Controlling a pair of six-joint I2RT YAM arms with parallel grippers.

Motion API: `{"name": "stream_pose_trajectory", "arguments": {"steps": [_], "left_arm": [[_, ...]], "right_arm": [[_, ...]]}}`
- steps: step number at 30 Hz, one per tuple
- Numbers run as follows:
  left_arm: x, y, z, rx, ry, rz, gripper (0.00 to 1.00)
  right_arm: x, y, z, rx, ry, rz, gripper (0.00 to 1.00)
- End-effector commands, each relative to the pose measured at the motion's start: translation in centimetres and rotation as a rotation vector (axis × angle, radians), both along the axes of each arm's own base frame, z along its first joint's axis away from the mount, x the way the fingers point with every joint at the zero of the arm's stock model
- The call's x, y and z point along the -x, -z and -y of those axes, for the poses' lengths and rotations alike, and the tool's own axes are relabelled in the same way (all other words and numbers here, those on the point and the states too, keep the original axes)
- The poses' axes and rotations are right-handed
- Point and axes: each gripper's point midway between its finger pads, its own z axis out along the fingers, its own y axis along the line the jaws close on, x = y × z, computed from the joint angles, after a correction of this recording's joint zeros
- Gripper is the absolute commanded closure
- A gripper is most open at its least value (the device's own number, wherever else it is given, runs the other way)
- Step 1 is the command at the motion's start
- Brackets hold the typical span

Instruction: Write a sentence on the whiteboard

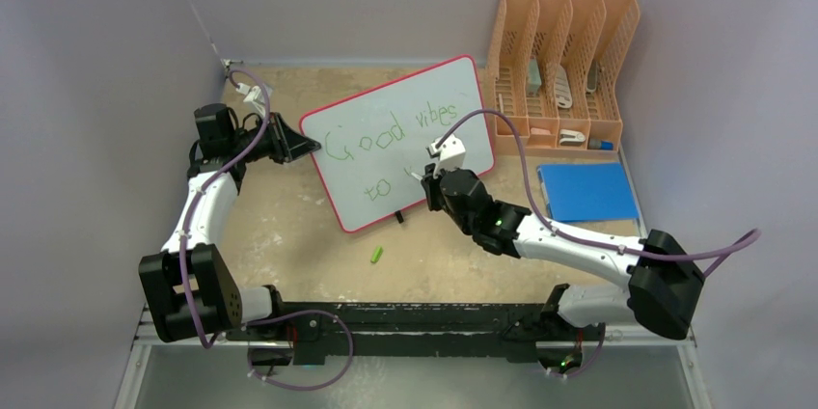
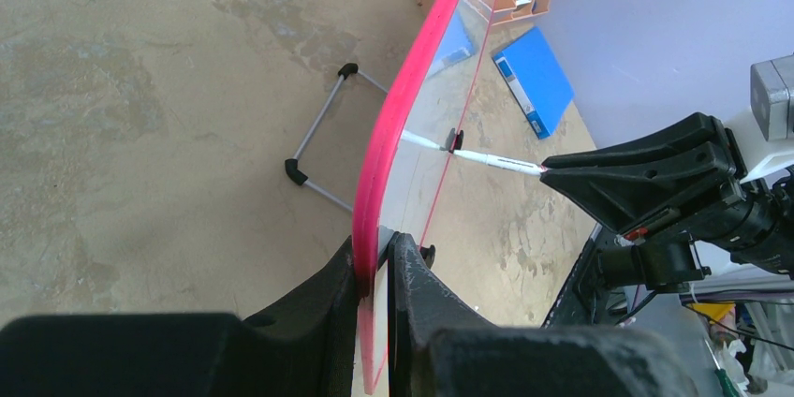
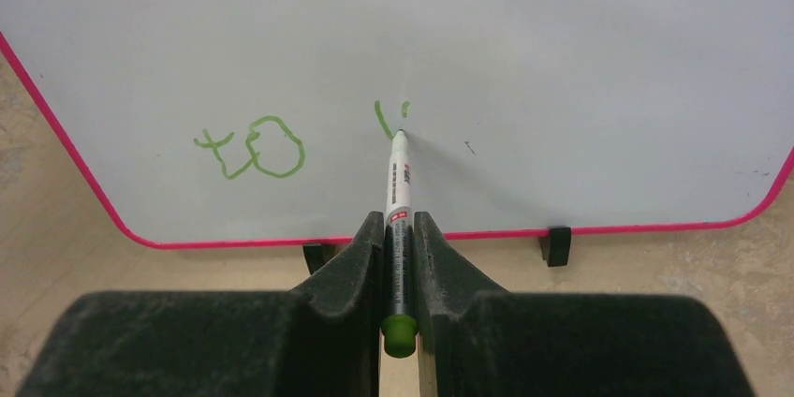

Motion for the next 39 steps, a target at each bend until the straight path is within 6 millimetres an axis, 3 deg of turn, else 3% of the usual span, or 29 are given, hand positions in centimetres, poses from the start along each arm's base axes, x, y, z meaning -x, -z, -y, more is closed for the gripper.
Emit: {"name": "stream_pose_trajectory", "arguments": {"steps": [1, 8, 19, 39], "left_arm": [[-0.7, 0.0, -0.6, -0.039, -0.041, 0.018, 1.00], [-0.7, 0.0, -0.6, -0.038, -0.041, 0.018, 1.00], [-0.7, 0.0, -0.6, -0.036, -0.039, 0.018, 1.00], [-0.7, 0.0, -0.6, -0.038, -0.039, 0.020, 1.00]], "right_arm": [[0.3, -0.8, -0.1, -0.035, -0.011, 0.003, 1.00], [0.1, -0.7, 0.0, -0.033, -0.001, 0.004, 1.00], [-0.2, -3.4, 0.2, -0.103, 0.026, 0.055, 1.00], [-1.0, -3.1, -0.3, -0.088, 0.040, 0.070, 1.00]]}}
